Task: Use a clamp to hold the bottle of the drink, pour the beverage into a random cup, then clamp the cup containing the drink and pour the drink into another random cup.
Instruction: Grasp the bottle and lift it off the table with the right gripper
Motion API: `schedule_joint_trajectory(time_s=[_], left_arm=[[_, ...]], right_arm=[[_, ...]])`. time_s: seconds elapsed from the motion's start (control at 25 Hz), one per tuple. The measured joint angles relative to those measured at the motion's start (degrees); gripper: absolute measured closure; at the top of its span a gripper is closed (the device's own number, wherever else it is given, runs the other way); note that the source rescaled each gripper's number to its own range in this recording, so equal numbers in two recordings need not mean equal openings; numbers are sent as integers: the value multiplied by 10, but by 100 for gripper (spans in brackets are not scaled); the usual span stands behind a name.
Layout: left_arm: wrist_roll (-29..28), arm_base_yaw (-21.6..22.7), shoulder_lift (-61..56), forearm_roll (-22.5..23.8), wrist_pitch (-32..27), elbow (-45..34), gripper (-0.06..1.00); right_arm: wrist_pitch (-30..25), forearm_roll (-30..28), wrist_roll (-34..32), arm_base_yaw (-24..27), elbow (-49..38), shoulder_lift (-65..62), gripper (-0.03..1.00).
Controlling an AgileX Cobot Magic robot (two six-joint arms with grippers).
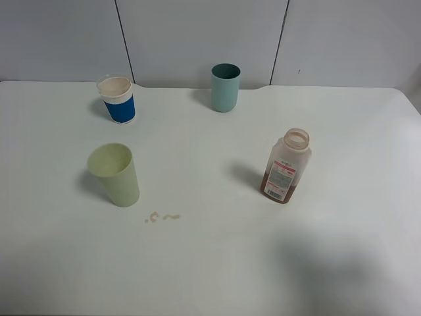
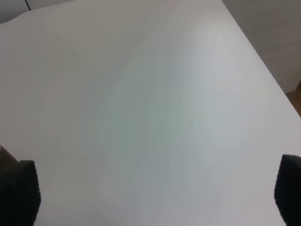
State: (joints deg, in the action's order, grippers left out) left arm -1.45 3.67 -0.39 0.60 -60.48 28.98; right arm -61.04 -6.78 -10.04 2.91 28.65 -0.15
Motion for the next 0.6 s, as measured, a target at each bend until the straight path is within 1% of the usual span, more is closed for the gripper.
schedule_joint_trajectory(time_s=[0.6], left_arm=[[0,0,0,0,0,0,-6]], right_arm=[[0,-1,1,0,0,0,-3]])
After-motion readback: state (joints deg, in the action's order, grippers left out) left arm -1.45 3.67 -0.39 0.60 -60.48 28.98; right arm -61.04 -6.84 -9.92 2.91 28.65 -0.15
